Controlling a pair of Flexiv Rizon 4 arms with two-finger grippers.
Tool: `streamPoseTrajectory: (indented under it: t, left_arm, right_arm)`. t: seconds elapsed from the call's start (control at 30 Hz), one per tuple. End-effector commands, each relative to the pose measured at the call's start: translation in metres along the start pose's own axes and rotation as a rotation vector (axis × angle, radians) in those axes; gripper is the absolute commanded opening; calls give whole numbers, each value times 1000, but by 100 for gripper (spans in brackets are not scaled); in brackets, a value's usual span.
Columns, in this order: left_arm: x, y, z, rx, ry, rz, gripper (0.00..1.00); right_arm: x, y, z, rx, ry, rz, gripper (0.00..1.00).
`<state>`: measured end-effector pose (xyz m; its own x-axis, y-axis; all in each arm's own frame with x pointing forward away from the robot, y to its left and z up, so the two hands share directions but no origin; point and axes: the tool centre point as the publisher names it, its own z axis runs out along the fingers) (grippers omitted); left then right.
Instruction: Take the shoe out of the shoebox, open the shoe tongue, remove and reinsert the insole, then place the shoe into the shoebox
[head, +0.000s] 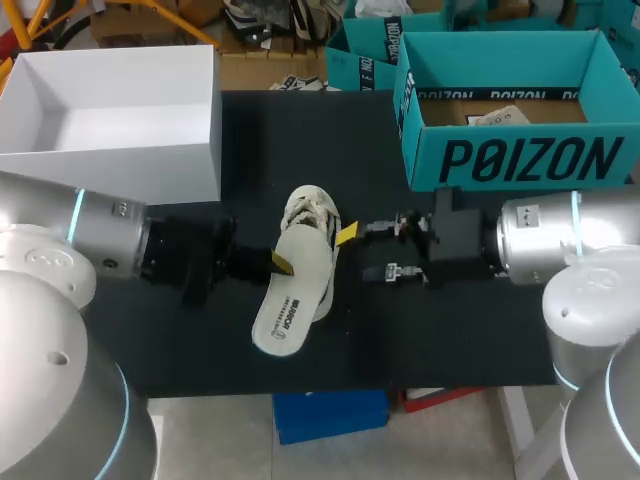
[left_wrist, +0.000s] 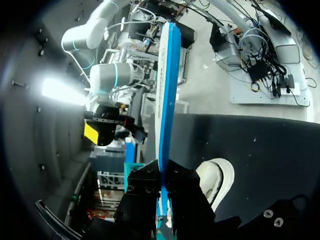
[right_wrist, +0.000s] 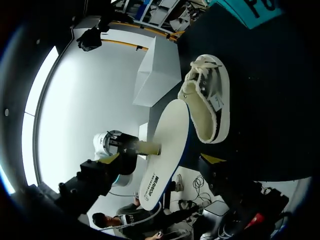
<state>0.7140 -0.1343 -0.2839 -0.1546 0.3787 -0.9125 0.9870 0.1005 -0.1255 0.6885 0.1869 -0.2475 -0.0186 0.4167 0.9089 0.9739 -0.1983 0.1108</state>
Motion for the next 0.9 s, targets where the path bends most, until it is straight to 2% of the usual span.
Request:
streamPoseTrajectory:
  t: [0.03, 0.23, 0.47, 0.67, 0.9]
  left_arm:
    - [5, -10, -2, 0, 59, -19, 0]
    - [11, -19, -2, 14, 85, -31, 0]
    - [16, -25, -4, 9, 116, -44, 0]
    - [18, -27, -4, 24, 125, -47, 0]
    - [18, -23, 1, 55, 205, -43, 0]
  right_arm:
    - [0, -23, -30, -80, -8, 5, 100]
    - [1, -36, -48, -147, -30, 11, 100]
    - [1, -46, -61, -184, -52, 14, 100]
    - [1, -47, -63, -185, -69, 10, 100]
    - [1, -47, -63, -185, -69, 10, 100]
